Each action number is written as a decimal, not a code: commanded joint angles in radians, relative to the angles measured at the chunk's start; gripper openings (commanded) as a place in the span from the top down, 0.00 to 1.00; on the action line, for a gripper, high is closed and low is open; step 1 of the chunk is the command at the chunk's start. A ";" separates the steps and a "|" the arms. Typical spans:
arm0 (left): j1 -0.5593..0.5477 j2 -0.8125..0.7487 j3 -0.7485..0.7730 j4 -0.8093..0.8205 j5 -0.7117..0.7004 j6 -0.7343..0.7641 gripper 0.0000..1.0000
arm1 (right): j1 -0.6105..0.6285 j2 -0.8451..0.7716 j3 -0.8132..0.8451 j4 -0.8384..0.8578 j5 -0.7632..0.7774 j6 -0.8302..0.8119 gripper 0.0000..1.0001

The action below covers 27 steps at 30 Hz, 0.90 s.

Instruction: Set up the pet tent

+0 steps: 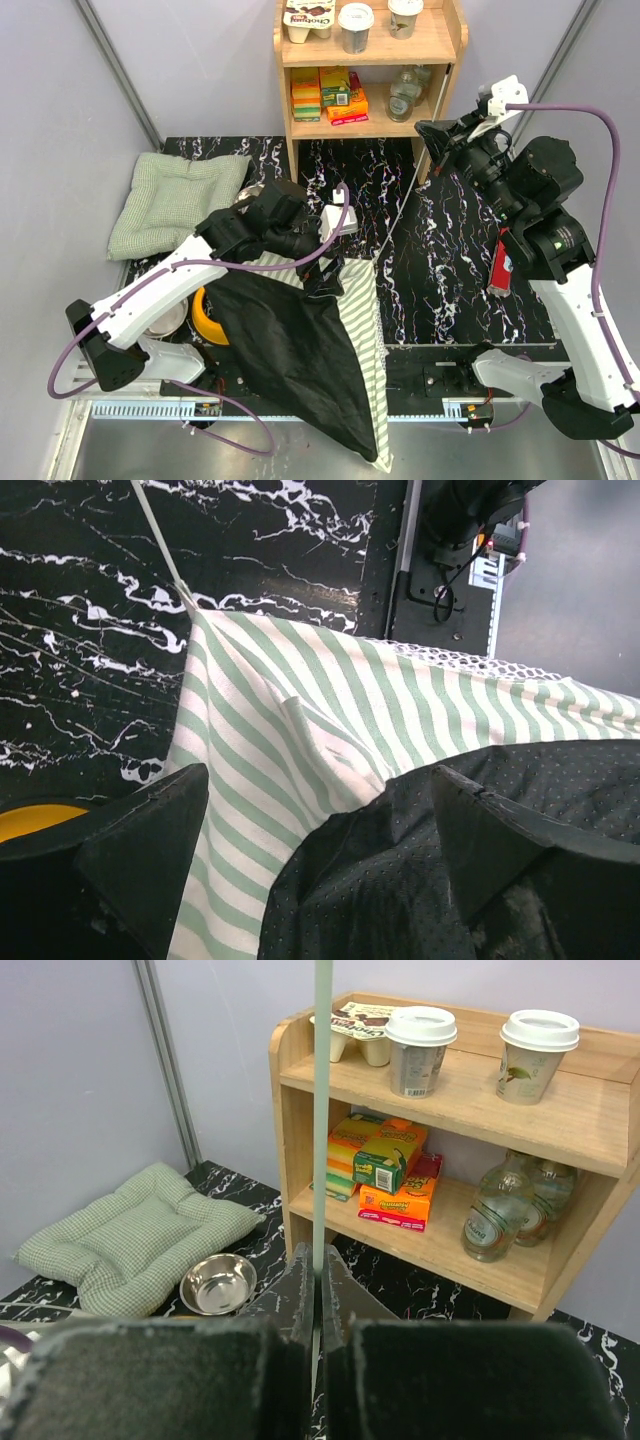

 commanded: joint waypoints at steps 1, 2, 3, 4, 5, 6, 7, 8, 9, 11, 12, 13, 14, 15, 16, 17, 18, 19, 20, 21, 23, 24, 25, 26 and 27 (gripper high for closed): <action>0.000 -0.027 0.007 0.051 0.043 -0.013 0.04 | 0.005 -0.002 -0.004 0.033 0.007 -0.012 1.00; -0.003 -0.024 -0.008 0.052 0.027 -0.008 0.04 | 0.003 0.000 -0.004 0.033 0.005 -0.012 1.00; -0.003 -0.021 -0.031 0.052 0.014 -0.007 0.04 | 0.005 0.000 -0.004 0.033 0.004 -0.015 1.00; -0.008 -0.019 -0.049 0.052 -0.006 -0.003 0.05 | 0.003 -0.003 -0.004 0.033 0.005 -0.017 1.00; -0.012 -0.021 -0.063 0.052 -0.028 0.001 0.06 | 0.005 -0.003 -0.004 0.034 0.005 -0.015 1.00; -0.015 -0.021 -0.077 0.052 -0.043 0.007 0.08 | 0.005 -0.003 -0.005 0.033 0.004 -0.017 1.00; -0.019 -0.021 -0.082 0.052 -0.061 0.012 0.09 | 0.005 -0.002 -0.005 0.034 0.005 -0.018 1.00; -0.025 -0.016 -0.091 0.058 -0.075 0.015 0.11 | 0.005 -0.002 -0.005 0.034 0.002 -0.017 1.00; -0.032 -0.015 -0.095 0.067 -0.083 0.015 0.12 | 0.005 0.001 -0.007 0.036 0.002 -0.015 1.00; -0.042 -0.002 -0.105 0.083 -0.083 0.007 0.19 | 0.005 0.003 -0.008 0.036 -0.002 -0.015 1.00; -0.042 0.002 -0.106 0.093 -0.077 0.000 0.26 | 0.005 0.004 -0.008 0.036 -0.003 -0.015 1.00; -0.043 0.007 -0.109 0.103 -0.071 -0.008 0.35 | 0.003 0.004 -0.011 0.036 -0.006 -0.014 1.00; -0.043 0.010 -0.111 0.109 -0.072 -0.008 0.44 | 0.003 0.003 -0.013 0.036 -0.004 -0.014 1.00; -0.042 0.011 -0.111 0.109 -0.075 -0.005 0.61 | 0.005 -0.002 -0.014 0.038 -0.003 -0.014 1.00; -0.043 0.011 -0.112 0.107 -0.082 0.003 0.75 | 0.003 -0.003 -0.017 0.036 -0.003 -0.014 1.00; -0.042 0.008 -0.109 0.106 -0.089 0.010 0.89 | 0.005 -0.008 -0.017 0.036 -0.001 -0.018 1.00; -0.042 0.008 -0.105 0.103 -0.101 0.019 1.00 | 0.005 -0.009 -0.017 0.034 0.001 -0.020 1.00; -0.042 0.005 -0.088 0.092 -0.114 0.035 1.00 | 0.005 -0.011 -0.017 0.031 0.005 -0.024 1.00; -0.042 0.004 -0.061 0.069 -0.131 0.052 1.00 | 0.005 -0.012 -0.014 0.027 0.005 -0.032 1.00; -0.039 0.005 -0.018 0.054 -0.153 0.073 1.00 | 0.005 -0.011 -0.008 0.021 0.002 -0.041 1.00; -0.023 0.007 0.089 0.005 -0.199 0.113 1.00 | 0.005 -0.006 0.015 -0.011 -0.018 -0.066 1.00; -0.016 0.013 0.160 -0.021 -0.227 0.136 1.00 | 0.003 0.001 0.033 -0.036 -0.033 -0.078 1.00; -0.006 0.017 0.226 -0.046 -0.244 0.159 1.00 | 0.003 0.010 0.064 -0.065 -0.059 -0.098 1.00; -0.003 0.024 0.301 -0.072 -0.262 0.186 1.00 | 0.005 0.020 0.082 -0.097 -0.096 -0.118 1.00; -0.003 0.028 0.363 -0.096 -0.273 0.213 1.00 | 0.005 0.027 0.102 -0.129 -0.133 -0.138 1.00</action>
